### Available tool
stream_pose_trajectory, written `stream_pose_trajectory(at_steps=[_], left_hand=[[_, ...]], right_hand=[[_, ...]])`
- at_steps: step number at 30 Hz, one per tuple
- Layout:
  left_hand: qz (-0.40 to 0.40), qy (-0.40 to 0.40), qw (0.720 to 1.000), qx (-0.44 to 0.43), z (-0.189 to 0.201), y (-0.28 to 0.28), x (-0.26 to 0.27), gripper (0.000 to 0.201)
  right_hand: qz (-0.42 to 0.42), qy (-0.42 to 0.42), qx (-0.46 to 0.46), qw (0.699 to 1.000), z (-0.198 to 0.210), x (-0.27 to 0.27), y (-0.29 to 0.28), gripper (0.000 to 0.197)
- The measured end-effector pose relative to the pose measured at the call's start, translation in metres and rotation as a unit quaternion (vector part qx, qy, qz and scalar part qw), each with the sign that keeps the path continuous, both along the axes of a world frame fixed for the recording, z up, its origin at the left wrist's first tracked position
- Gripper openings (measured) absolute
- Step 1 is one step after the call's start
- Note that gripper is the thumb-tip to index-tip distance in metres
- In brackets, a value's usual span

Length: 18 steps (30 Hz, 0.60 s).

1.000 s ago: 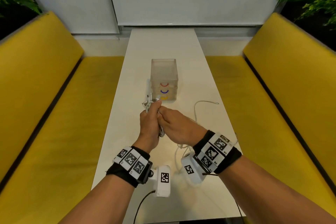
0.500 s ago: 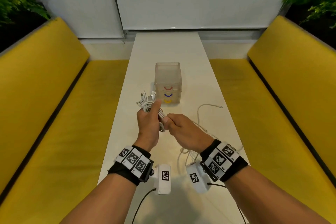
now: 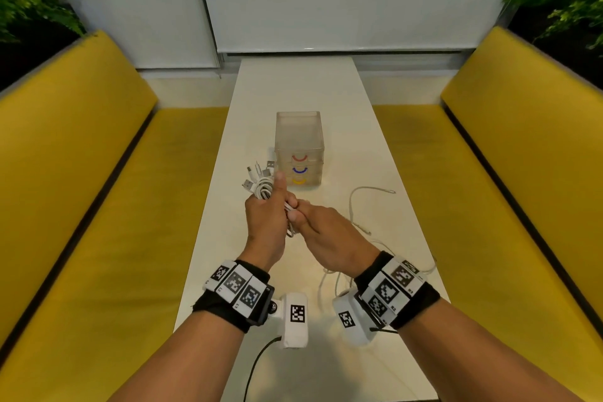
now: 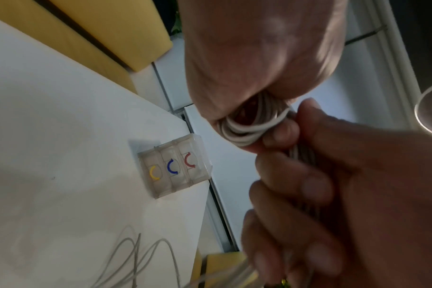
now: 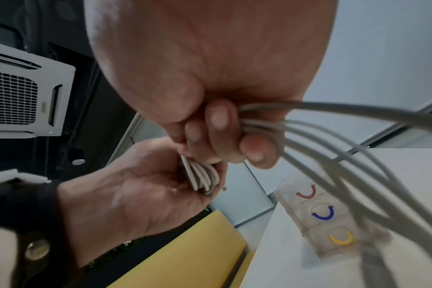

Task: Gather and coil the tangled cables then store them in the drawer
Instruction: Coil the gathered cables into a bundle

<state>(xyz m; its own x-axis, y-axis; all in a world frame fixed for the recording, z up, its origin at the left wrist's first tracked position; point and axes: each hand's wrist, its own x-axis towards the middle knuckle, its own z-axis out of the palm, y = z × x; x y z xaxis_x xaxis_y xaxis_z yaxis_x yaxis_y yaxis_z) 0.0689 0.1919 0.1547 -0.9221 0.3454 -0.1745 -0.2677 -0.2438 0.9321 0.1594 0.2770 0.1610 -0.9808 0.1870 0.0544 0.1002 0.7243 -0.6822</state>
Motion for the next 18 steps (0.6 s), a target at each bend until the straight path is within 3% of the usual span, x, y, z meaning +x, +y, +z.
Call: stream_pose_trajectory(at_steps=[5,15,18], left_hand=[[0.022,-0.039,0.997,0.058,0.005,-0.004,-0.008,0.046],[0.033,-0.059,0.994,0.087,0.008,-0.013,-0.023,0.051],[0.042,-0.067,0.992,0.093,0.011,-0.017,-0.03,0.053]], right_hand=[[0.002,-0.041,-0.044,0.998,-0.005,0.012,0.006,0.057],[-0.026,-0.033,-0.176,0.984,-0.039,0.029,0.022,0.045],[-0.049,-0.047,-0.244,0.967,-0.046,0.034,0.029,0.046]])
